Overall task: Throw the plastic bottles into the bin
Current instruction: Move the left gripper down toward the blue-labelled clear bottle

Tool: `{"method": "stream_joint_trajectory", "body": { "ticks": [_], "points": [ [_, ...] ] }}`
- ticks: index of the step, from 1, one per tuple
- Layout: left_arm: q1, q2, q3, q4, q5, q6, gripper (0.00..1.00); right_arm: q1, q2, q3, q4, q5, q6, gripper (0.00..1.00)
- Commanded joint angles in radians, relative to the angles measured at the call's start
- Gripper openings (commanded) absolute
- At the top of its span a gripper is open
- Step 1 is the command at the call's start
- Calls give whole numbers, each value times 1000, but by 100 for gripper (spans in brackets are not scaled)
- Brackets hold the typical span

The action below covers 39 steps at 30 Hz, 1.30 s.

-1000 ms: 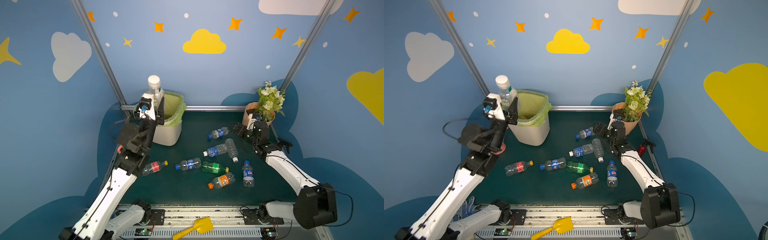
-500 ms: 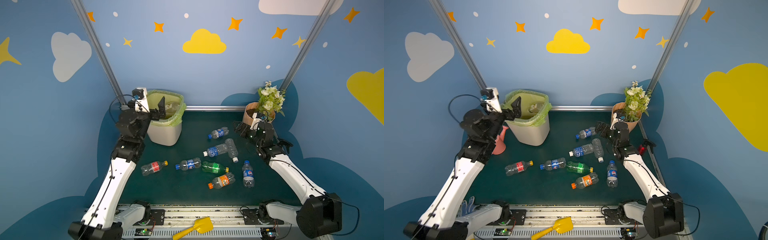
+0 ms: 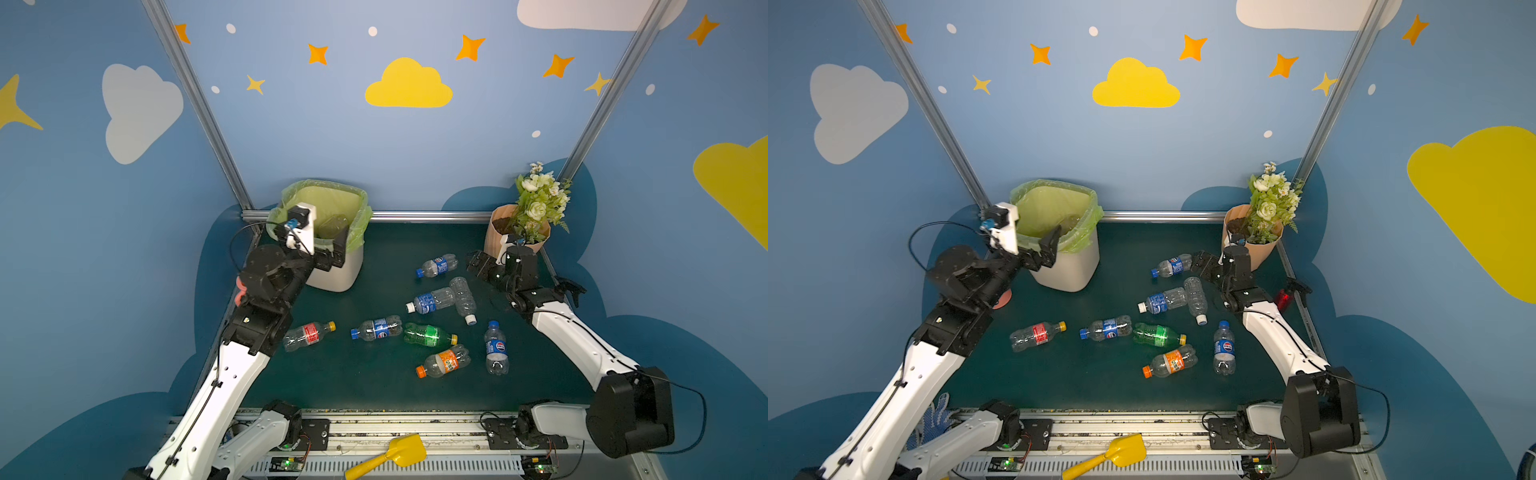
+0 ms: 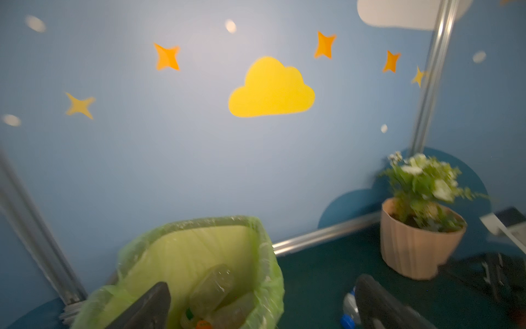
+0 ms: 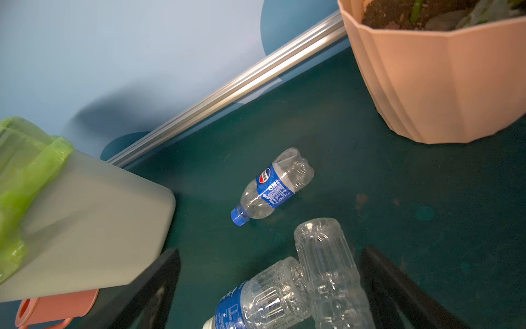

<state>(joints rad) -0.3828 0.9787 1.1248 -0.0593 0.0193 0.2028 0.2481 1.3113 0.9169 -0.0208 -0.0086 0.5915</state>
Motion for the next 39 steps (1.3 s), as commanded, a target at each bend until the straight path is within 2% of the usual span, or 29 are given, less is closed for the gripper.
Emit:
{"method": "stream_joint_trajectory", "body": {
  "ticks": [1, 4, 11, 16, 24, 28, 39],
  "points": [
    [-88, 41, 0, -176, 22, 107, 100, -8, 13, 33, -45, 18, 18, 97],
    [-146, 102, -8, -279, 30, 133, 100, -10, 17, 28, -35, 20, 29, 97],
    [-202, 186, -53, -428, 48, 168, 100, -12, 44, 39, -30, -7, 43, 97],
    [-281, 304, -24, -576, -40, 226, 100, -12, 62, 34, -23, -26, 62, 97],
    [-341, 465, 14, -670, -18, 305, 98, -12, 72, 39, -14, -48, 71, 97],
    [-363, 575, 79, -755, -105, 318, 96, -12, 67, 32, -14, -46, 75, 97],
    [-367, 753, 119, -717, -145, 348, 91, -16, 65, 22, -11, -42, 76, 97]
  ]
}}
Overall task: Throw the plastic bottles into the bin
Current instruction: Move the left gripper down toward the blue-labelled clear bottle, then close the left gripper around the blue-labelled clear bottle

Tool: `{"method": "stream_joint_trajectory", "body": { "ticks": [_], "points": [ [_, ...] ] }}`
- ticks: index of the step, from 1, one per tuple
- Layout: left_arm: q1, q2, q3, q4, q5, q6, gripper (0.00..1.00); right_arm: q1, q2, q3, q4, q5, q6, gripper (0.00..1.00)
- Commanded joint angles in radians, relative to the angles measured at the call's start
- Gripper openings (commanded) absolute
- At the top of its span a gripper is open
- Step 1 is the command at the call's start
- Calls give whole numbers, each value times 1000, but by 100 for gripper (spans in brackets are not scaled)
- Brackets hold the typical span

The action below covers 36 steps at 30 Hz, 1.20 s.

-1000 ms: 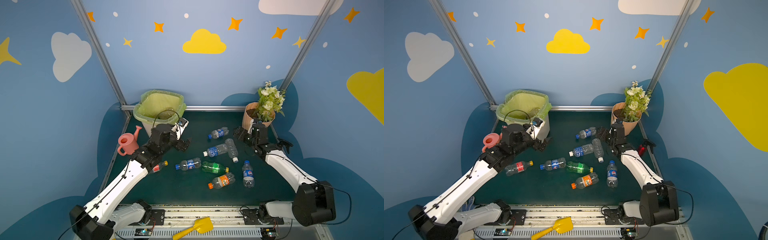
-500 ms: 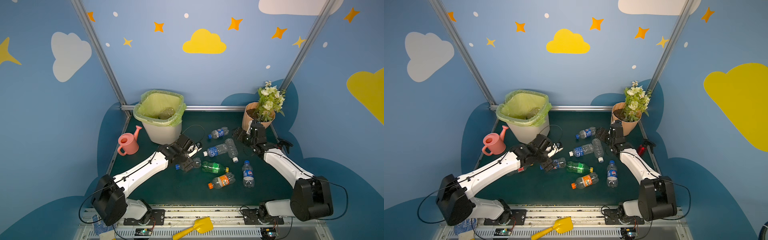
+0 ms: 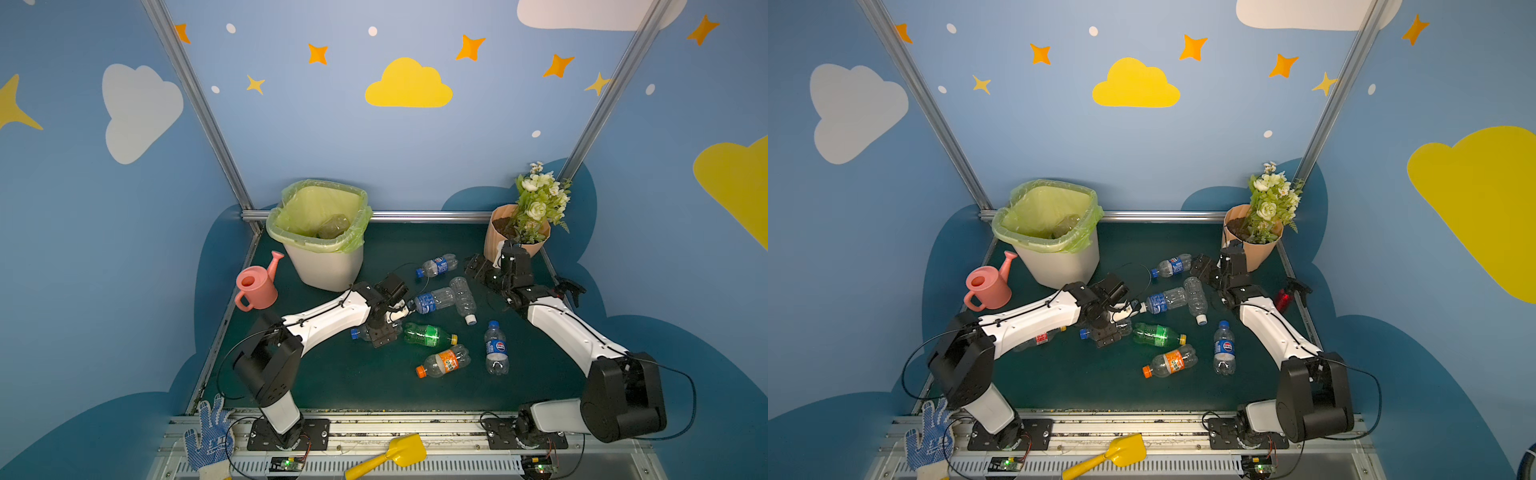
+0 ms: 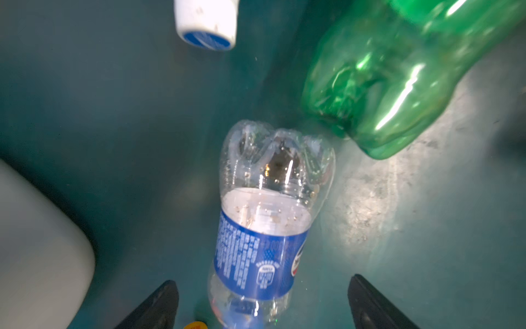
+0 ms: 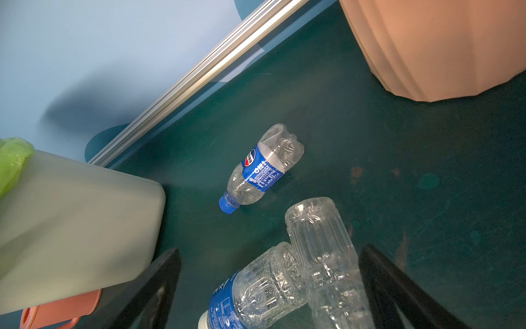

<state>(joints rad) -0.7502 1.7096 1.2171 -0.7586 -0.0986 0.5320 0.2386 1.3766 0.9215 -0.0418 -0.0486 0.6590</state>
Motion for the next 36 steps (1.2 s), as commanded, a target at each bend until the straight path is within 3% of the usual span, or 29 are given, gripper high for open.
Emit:
{"method": "stream_joint_trajectory", "body": {
  "ticks": [1, 13, 18, 23, 25, 27, 36],
  "points": [
    [-1, 37, 26, -7, -32, 16, 91, -7, -1, 17, 12, -1, 10, 97],
    [0, 141, 26, 50, -24, -2, 81, -23, -2, 10, 15, -12, 10, 97],
    [-1, 156, 27, 41, -25, -2, 66, -29, -4, 3, 20, -15, 13, 97],
    [0, 154, 18, 50, -32, -1, 66, -33, -1, -2, 30, -25, 23, 97],
    [0, 152, 19, 56, -38, -5, 60, -35, -3, -4, 33, -27, 26, 97],
    [1, 134, 19, 65, -39, -17, 54, -36, -5, -4, 34, -27, 25, 97],
    [45, -138, -37, 241, -47, -109, 49, -39, -21, -7, 31, -30, 26, 97]
  ]
}}
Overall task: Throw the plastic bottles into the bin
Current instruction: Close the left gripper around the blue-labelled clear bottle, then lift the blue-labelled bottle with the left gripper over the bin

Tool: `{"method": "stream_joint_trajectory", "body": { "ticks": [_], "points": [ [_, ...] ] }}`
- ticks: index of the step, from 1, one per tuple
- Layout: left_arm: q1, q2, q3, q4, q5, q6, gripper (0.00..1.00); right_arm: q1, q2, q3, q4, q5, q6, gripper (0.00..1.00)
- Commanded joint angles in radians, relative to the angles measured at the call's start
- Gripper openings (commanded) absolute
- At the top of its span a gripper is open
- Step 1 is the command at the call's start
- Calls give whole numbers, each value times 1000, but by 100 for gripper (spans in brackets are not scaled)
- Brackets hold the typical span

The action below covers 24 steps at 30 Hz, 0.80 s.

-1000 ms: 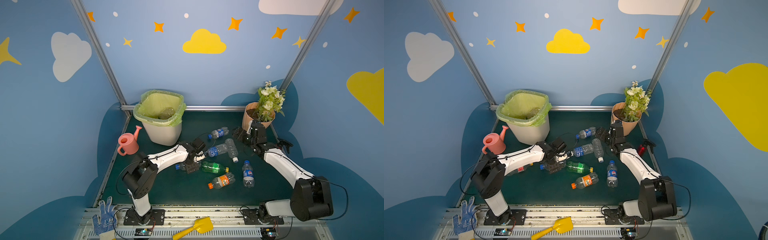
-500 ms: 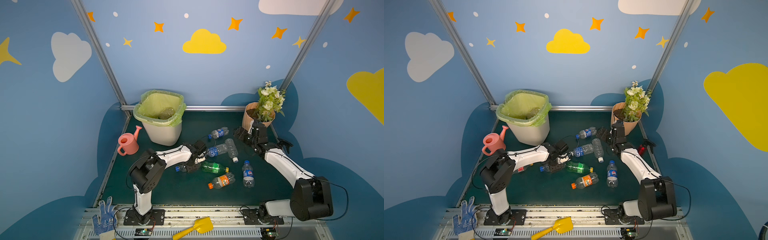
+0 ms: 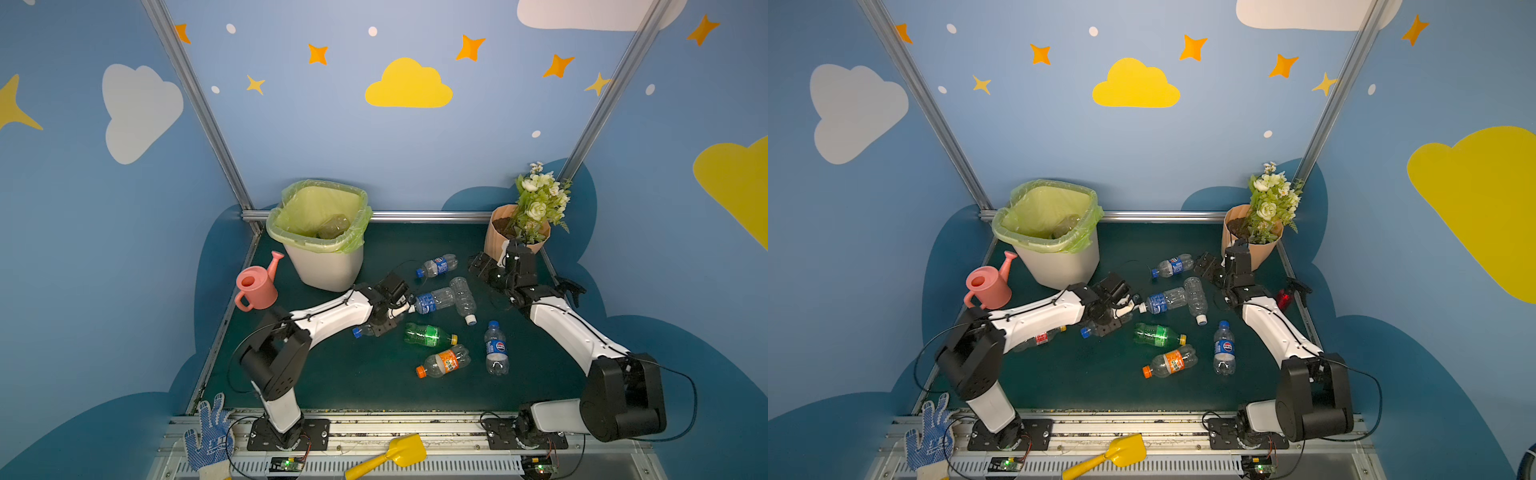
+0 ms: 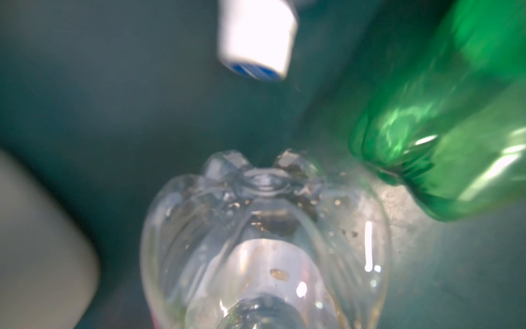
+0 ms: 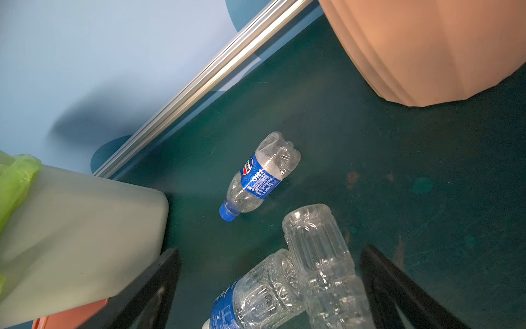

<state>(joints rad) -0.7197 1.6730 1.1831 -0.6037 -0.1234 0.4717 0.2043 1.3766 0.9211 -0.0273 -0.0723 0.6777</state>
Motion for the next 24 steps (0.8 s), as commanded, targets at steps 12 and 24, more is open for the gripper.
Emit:
{"method": "stream_joint_trajectory", "body": {
  "ticks": [12, 24],
  "points": [
    [36, -596, -45, 563, -292, 22, 49, -6, -10, -2, 45, -45, 20, 97],
    [71, -685, 42, 934, -186, 214, 49, -5, -29, -5, 32, -36, 14, 97]
  ]
}}
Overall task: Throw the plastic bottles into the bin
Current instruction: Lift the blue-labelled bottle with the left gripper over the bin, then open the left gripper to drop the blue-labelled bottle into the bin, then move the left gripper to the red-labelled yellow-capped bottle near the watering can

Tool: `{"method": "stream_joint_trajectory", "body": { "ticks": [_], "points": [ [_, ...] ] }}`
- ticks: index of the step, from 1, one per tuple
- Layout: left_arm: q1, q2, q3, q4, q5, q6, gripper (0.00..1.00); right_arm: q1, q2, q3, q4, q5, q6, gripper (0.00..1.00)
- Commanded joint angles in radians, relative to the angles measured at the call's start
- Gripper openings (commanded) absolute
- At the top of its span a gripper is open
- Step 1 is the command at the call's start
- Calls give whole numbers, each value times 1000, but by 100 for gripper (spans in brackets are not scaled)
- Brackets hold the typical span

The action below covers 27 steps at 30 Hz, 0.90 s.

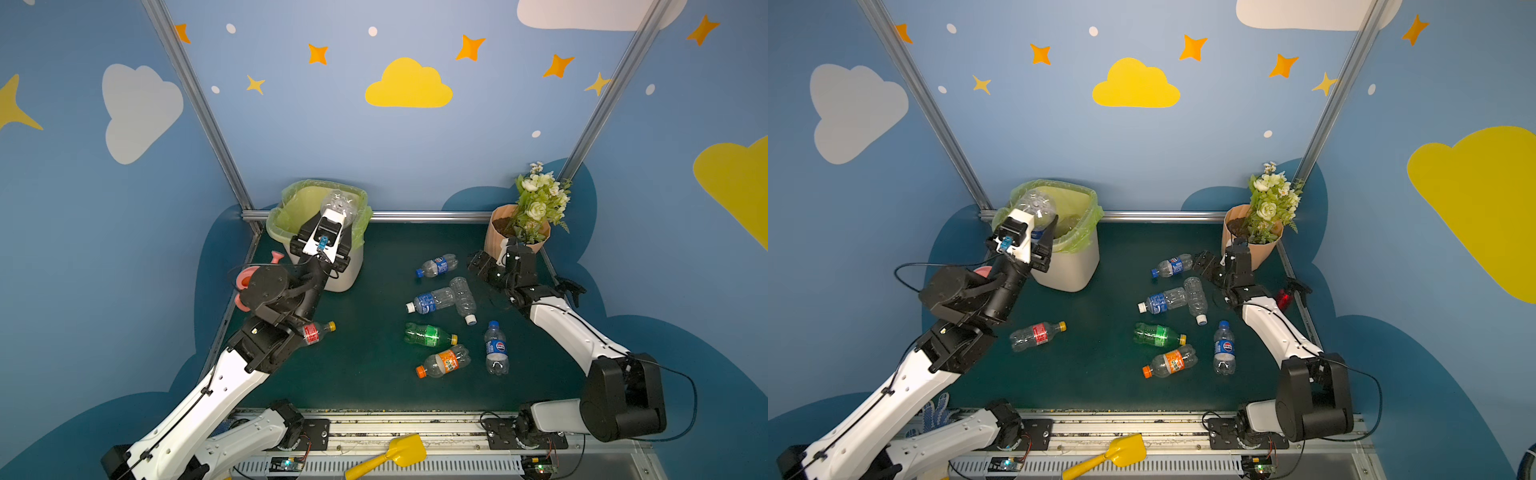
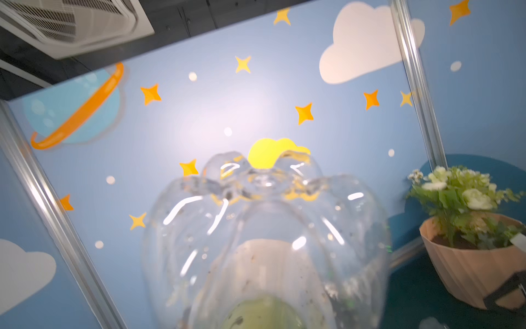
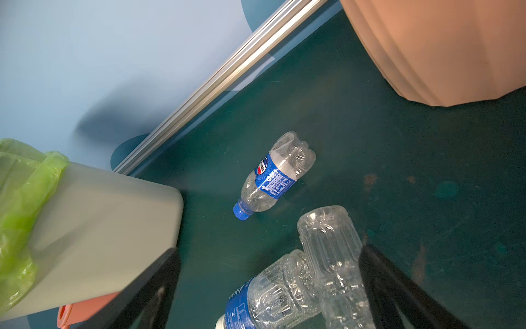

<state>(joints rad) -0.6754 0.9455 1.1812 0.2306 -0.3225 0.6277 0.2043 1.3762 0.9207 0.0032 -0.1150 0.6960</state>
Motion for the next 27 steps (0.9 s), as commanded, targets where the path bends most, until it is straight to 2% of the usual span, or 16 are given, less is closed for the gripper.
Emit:
{"method": "stream_joint_trajectory", "body": {
  "ticks": [1, 4, 6, 8, 11, 12, 19, 27],
  "points": [
    [56, 70, 67, 66, 6, 36, 49, -5, -33, -6, 1, 12, -8, 97],
    [231, 192, 107, -23, 40, -125, 51, -7, -52, -9, -8, 27, -18, 97],
    [358, 290, 124, -64, 118, -311, 57, -9, -68, -10, -22, 38, -29, 97],
    [414, 367, 166, -137, 163, -409, 66, -12, -89, -12, -39, 53, -43, 97],
    [426, 398, 199, -158, 197, -457, 98, -20, -132, -25, -71, 98, -60, 97],
    [425, 391, 194, -131, 197, -460, 100, -24, -146, -33, -76, 111, -63, 97],
    [411, 220, 58, 88, 281, -431, 100, -40, -202, -55, -112, 153, -85, 97],
    [379, 71, -71, -21, 251, -405, 100, -43, -164, -52, -106, 112, -61, 97]
  ]
}}
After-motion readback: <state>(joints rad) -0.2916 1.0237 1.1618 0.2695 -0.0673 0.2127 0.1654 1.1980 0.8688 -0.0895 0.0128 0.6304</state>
